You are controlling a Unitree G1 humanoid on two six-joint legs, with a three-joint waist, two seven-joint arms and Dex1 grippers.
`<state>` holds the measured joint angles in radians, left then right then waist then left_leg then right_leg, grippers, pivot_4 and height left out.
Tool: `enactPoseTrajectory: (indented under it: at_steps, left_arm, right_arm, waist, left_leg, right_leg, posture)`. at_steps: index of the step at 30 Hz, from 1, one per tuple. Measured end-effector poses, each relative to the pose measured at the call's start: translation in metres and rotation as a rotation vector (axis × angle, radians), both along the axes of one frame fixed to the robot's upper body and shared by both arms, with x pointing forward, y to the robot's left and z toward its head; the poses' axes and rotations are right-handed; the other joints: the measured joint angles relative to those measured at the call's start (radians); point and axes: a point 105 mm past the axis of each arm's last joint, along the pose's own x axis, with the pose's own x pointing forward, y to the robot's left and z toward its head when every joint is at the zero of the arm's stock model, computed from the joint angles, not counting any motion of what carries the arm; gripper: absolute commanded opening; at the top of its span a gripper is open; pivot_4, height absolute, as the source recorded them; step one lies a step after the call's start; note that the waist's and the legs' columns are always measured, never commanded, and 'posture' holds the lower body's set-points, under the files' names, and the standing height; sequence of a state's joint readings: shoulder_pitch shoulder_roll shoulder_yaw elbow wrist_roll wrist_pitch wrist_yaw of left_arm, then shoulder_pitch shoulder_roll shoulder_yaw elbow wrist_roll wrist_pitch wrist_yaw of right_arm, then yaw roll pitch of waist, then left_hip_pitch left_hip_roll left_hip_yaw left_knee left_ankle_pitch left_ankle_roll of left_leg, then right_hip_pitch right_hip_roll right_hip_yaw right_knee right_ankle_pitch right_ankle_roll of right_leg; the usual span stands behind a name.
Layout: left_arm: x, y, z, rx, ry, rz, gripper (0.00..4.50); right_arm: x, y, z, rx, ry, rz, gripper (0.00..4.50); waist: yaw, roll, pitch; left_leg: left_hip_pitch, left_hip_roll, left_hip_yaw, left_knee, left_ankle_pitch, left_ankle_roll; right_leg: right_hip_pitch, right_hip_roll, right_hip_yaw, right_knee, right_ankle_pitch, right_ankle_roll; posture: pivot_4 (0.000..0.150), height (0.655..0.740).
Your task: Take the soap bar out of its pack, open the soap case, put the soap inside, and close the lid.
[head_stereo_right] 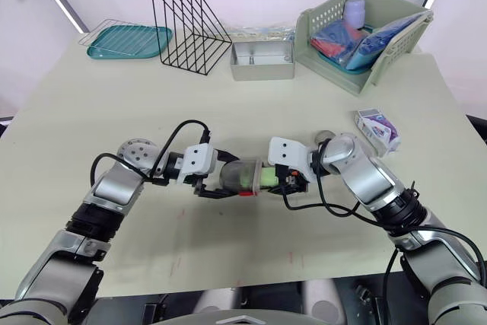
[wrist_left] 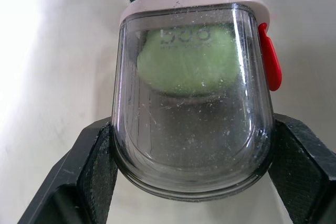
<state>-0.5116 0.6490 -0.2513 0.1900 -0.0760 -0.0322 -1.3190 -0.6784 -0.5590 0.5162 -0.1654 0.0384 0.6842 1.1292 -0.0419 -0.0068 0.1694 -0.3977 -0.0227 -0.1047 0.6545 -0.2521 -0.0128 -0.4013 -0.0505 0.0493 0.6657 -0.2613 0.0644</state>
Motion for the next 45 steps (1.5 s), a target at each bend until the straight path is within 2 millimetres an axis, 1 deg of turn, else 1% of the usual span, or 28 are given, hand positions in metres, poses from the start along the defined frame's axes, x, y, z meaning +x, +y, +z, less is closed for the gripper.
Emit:
enactPoseTrajectory:
  at_steps: [2, 3, 4, 5, 6, 8, 9, 12, 15, 19, 24, 25, 26, 27, 28, 29, 32, 34, 38, 39, 45]
  left_arm:
    - [0.002, -0.005, 0.001, -0.019, -0.007, 0.004, 3.60]
    - [0.002, -0.006, 0.001, -0.024, -0.006, 0.006, 3.60]
    - [0.002, -0.006, 0.000, -0.025, -0.004, 0.006, 3.60]
    - [0.002, -0.007, 0.000, -0.029, -0.005, 0.010, 3.60]
    - [0.002, -0.007, 0.000, -0.033, -0.009, 0.015, 3.60]
    - [0.002, -0.007, -0.001, -0.035, -0.008, 0.019, 3.60]
    - [0.000, -0.006, -0.004, -0.034, 0.004, 0.021, 3.60]
    - [-0.001, -0.006, -0.006, -0.035, 0.007, 0.024, 3.60]
    - [-0.002, -0.007, -0.006, -0.039, 0.007, 0.033, 3.60]
    - [-0.004, -0.009, -0.006, -0.043, 0.003, 0.035, 3.60]
    - [-0.004, -0.009, -0.006, -0.043, 0.006, 0.036, 3.60]
    - [-0.004, -0.009, -0.007, -0.042, 0.006, 0.037, 3.60]
    - [-0.004, -0.009, -0.007, -0.042, 0.006, 0.037, 3.60]
    - [-0.004, -0.009, -0.007, -0.042, 0.006, 0.038, 3.60]
    - [-0.004, -0.009, -0.007, -0.042, 0.006, 0.038, 3.60]
    - [-0.004, -0.009, -0.006, -0.042, 0.006, 0.037, 3.60]
    - [-0.004, -0.009, -0.006, -0.041, 0.005, 0.036, 3.60]
    - [-0.004, -0.010, -0.006, -0.040, 0.003, 0.033, 3.60]
    - [-0.004, -0.010, -0.005, -0.039, 0.002, 0.032, 3.60]
    - [-0.003, -0.011, -0.005, -0.036, -0.003, 0.030, 3.60]
    - [-0.001, -0.010, -0.004, -0.037, -0.010, 0.039, 3.60]
  right_arm:
    - [0.000, 0.001, 0.004, -0.003, 0.000, -0.006, 2.45]
    - [0.000, 0.001, 0.005, -0.006, 0.007, -0.013, 3.46]
    - [0.000, 0.000, 0.004, -0.006, 0.017, -0.023, 3.80]
    - [-0.001, 0.001, 0.003, -0.002, 0.035, -0.028, 4.30]
    - [-0.002, 0.001, 0.002, 0.003, 0.050, -0.025, 4.46]
    - [-0.005, 0.000, 0.001, 0.004, 0.065, -0.019, 4.46]
    - [-0.006, -0.007, -0.001, -0.009, 0.064, -0.017, 4.46]
    - [-0.007, -0.009, -0.002, -0.015, 0.064, -0.016, 4.46]
    - [-0.009, -0.020, -0.005, -0.023, 0.056, -0.017, 4.46]
    - [-0.002, -0.036, -0.004, -0.029, 0.017, -0.045, 4.46]
    - [0.003, -0.044, -0.003, -0.017, -0.019, -0.085, 4.46]
    - [0.004, -0.047, -0.004, -0.010, -0.021, -0.096, 3.96]
    - [0.005, -0.049, -0.005, -0.003, -0.021, -0.107, 3.85]
    - [0.006, -0.050, -0.006, 0.005, -0.022, -0.110, 3.30]
    - [0.006, -0.049, -0.005, 0.014, -0.027, -0.103, 3.04]
    - [0.005, -0.046, -0.004, 0.030, -0.037, -0.087, 2.40]
    - [0.003, -0.039, -0.002, 0.058, -0.044, -0.060, 1.04]
    - [0.001, -0.036, -0.002, 0.069, -0.045, -0.049, 0.03]
    - [0.001, -0.033, -0.001, 0.076, -0.048, -0.041, 0.03]
    - [-0.001, -0.021, -0.001, 0.097, -0.045, -0.013, 0.03]
    - [-0.003, -0.009, -0.011, 0.080, -0.042, 0.001, 0.03]
  waist:
    - [0.000, 0.000, 0.000]
    - [0.000, 0.000, 0.000]
    - [0.000, 0.000, 0.000]
    - [0.000, 0.000, 0.000]
    - [0.000, 0.000, 0.000]
    - [0.000, 0.000, 0.000]
    - [0.001, 0.000, 0.000]
    - [0.001, 0.000, 0.000]
    - [0.001, 0.000, 0.000]
    - [0.001, 0.000, 0.000]
    - [0.001, 0.000, 0.000]
    - [0.001, 0.000, 0.000]
    - [0.002, 0.000, 0.000]
    - [0.001, 0.000, 0.000]
    - [0.001, 0.000, 0.000]
    - [0.001, 0.000, 0.000]
    - [0.000, 0.000, 0.000]
    - [0.001, 0.000, 0.000]
    - [0.002, 0.000, 0.000]
    - [0.001, 0.000, 0.000]
    - [0.001, 0.000, 0.000]
  left_leg:
    - [0.000, 0.000, 0.000, 0.000, 0.000, 0.000]
    - [0.000, 0.000, 0.000, 0.000, 0.000, 0.000]
    - [0.000, 0.000, 0.000, 0.000, 0.000, 0.000]
    - [0.000, 0.000, 0.000, 0.000, 0.000, 0.000]
    - [0.000, 0.000, 0.000, 0.000, 0.000, 0.000]
    - [0.000, 0.000, 0.000, 0.000, 0.000, 0.000]
    - [0.000, 0.000, 0.000, 0.000, 0.000, 0.000]
    - [0.000, 0.000, 0.000, 0.000, 0.000, 0.000]
    - [0.000, 0.000, 0.000, 0.000, 0.000, 0.000]
    - [0.000, 0.000, 0.000, 0.000, 0.000, 0.000]
    - [0.000, 0.000, 0.000, 0.000, 0.000, 0.000]
    - [0.000, 0.000, 0.000, 0.000, 0.000, 0.000]
    - [0.000, 0.000, 0.001, 0.000, 0.000, 0.000]
    - [0.000, 0.000, 0.001, 0.000, 0.000, 0.000]
    - [0.000, 0.000, 0.001, 0.000, 0.000, 0.000]
    - [0.000, 0.000, 0.000, 0.000, 0.000, 0.000]
    - [0.000, 0.000, 0.000, 0.000, 0.000, 0.000]
    - [0.000, 0.000, 0.000, 0.000, 0.000, 0.000]
    - [0.000, 0.000, 0.000, 0.000, 0.000, 0.000]
    - [0.000, 0.000, 0.000, 0.000, 0.000, 0.000]
    - [0.000, 0.000, 0.000, 0.000, 0.000, 0.000]
  right_leg:
    - [0.000, 0.000, 0.000, 0.000, 0.000, 0.000]
    - [0.000, 0.000, 0.000, 0.000, 0.000, 0.000]
    - [0.000, 0.000, 0.000, 0.000, 0.000, 0.000]
    - [0.000, 0.000, 0.000, 0.000, 0.000, 0.000]
    - [0.000, 0.000, 0.000, 0.000, 0.000, 0.000]
    - [0.000, 0.000, 0.000, 0.000, 0.000, 0.000]
    - [0.000, 0.000, 0.000, 0.000, 0.000, 0.000]
    - [0.000, 0.000, 0.000, 0.000, 0.000, 0.000]
    - [0.000, -0.001, 0.000, 0.000, 0.000, 0.000]
    - [0.000, -0.001, 0.000, 0.000, 0.000, 0.000]
    - [0.000, -0.001, 0.000, 0.000, 0.000, 0.000]
    - [0.000, -0.001, 0.000, 0.000, 0.000, 0.000]
    - [0.000, -0.001, 0.000, 0.000, 0.000, 0.000]
    - [0.000, -0.001, 0.000, 0.000, 0.000, 0.000]
    - [0.000, -0.001, 0.000, 0.000, 0.000, 0.000]
    - [0.000, 0.000, 0.000, 0.000, 0.000, 0.000]
    - [0.000, 0.000, 0.000, 0.000, 0.000, 0.000]
    - [0.000, 0.000, 0.000, 0.000, 0.000, 0.000]
    - [0.000, -0.001, 0.000, 0.000, 0.000, 0.000]
    - [0.000, 0.000, 0.000, 0.000, 0.000, 0.000]
    - [0.000, 0.000, 0.000, 0.000, 0.000, 0.000]
  posture:
    - [0.150, 0.7400]
    - [0.150, 0.7400]
    - [0.150, 0.7400]
    - [0.150, 0.7400]
    - [0.150, 0.7400]
    - [0.150, 0.7400]
    - [0.150, 0.7400]
    - [0.150, 0.7400]
    - [0.150, 0.7400]
    - [0.150, 0.7400]
    - [0.150, 0.7400]
    - [0.150, 0.7400]
    - [0.150, 0.7400]
    - [0.150, 0.7400]
    - [0.150, 0.7400]
    - [0.150, 0.7400]
    - [0.150, 0.7400]
    - [0.150, 0.7400]
    - [0.150, 0.7400]
    - [0.150, 0.7400]
    - [0.150, 0.7400]
